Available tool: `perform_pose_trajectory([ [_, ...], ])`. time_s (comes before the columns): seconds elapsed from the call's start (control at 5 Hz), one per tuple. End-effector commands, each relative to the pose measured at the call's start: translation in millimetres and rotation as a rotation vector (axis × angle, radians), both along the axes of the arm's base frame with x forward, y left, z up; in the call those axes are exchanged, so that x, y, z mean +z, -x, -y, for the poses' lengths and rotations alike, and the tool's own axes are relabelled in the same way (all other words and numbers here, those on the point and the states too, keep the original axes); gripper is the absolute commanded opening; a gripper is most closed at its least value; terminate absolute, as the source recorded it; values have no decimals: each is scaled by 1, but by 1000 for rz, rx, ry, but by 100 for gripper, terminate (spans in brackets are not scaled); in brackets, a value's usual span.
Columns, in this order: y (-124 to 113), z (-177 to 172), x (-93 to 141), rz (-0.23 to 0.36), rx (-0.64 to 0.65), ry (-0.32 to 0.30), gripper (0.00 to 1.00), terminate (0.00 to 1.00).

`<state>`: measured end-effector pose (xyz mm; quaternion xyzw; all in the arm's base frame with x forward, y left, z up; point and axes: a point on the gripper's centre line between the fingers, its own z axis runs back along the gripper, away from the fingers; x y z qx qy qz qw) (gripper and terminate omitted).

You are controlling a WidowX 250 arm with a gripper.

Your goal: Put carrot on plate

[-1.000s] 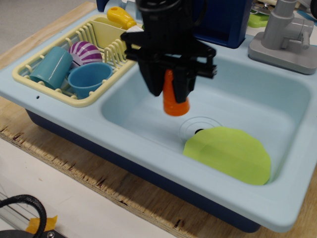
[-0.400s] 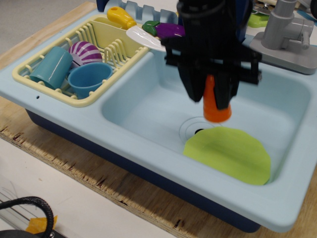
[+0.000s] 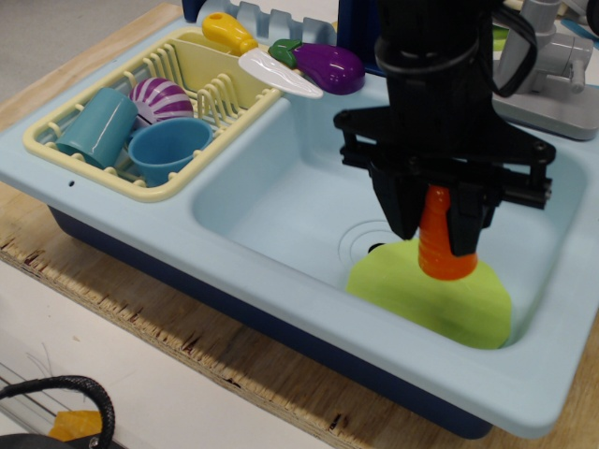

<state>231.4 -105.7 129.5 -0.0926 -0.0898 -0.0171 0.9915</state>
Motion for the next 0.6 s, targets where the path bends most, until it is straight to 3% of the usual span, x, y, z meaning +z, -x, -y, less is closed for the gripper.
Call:
perform_pose_trajectory([
  [0.0, 0, -6, -7, 10, -20, 45, 100, 0],
  [0.2, 0, -6, -7, 10, -20, 45, 100, 0],
  [0.4, 0, -6, -7, 10, -20, 45, 100, 100],
])
